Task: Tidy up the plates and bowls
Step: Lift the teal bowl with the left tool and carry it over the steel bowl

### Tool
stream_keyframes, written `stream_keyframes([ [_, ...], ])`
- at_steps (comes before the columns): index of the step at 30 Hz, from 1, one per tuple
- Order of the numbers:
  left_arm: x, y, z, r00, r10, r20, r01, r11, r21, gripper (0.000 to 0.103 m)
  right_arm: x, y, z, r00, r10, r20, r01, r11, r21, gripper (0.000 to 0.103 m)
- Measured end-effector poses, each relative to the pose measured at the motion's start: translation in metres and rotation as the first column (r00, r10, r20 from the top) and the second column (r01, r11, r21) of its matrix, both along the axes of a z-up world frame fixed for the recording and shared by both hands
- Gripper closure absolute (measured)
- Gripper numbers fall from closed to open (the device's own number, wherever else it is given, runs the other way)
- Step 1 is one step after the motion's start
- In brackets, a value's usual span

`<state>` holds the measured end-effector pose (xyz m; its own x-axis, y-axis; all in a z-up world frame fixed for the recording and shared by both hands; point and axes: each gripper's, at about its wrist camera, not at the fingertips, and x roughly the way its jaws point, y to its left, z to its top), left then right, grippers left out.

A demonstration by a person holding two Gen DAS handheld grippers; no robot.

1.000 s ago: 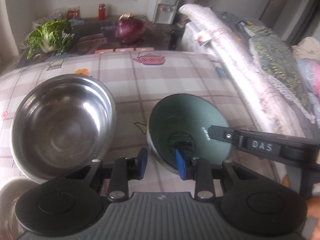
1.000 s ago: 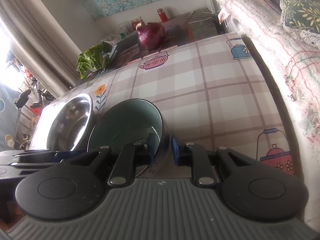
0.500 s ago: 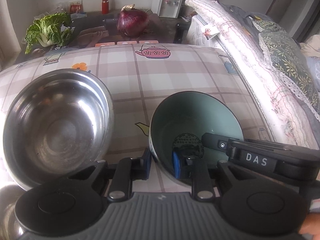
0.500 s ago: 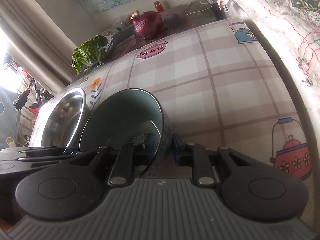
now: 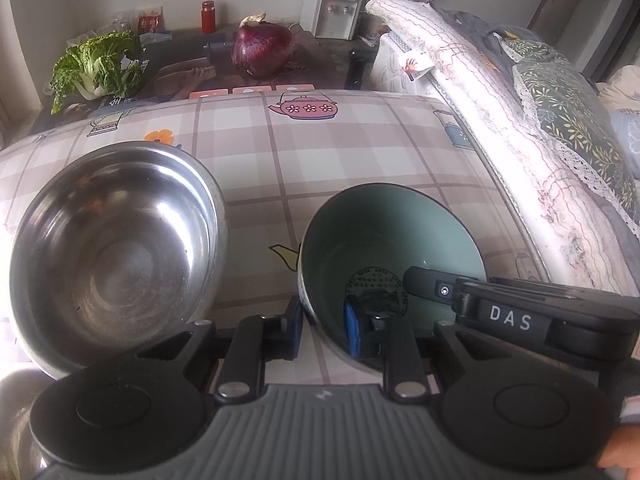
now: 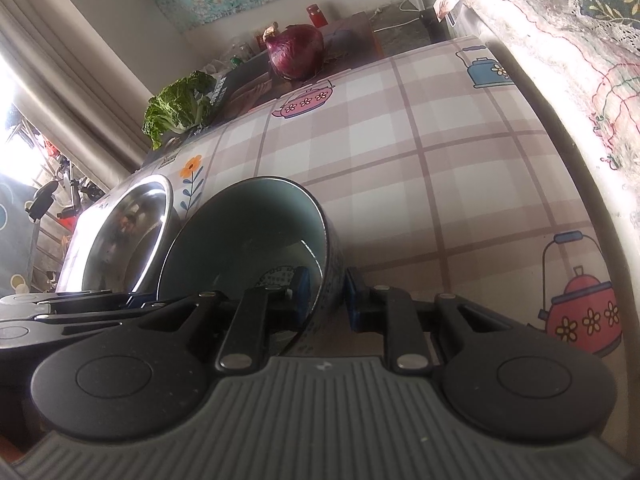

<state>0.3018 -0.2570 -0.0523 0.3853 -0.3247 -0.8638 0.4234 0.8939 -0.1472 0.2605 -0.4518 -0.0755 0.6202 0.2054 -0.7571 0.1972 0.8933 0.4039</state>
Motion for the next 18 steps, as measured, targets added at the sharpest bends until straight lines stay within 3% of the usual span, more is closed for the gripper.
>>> stream_keyframes([
  [18, -0.007, 0.001, 0.015, 1.000, -0.007, 0.026, 0.008, 1.000, -0.017, 0.080, -0.006, -0.001, 0.009, 1.000, -0.010, 0.013, 0.010, 1.000, 0.007, 0.085],
])
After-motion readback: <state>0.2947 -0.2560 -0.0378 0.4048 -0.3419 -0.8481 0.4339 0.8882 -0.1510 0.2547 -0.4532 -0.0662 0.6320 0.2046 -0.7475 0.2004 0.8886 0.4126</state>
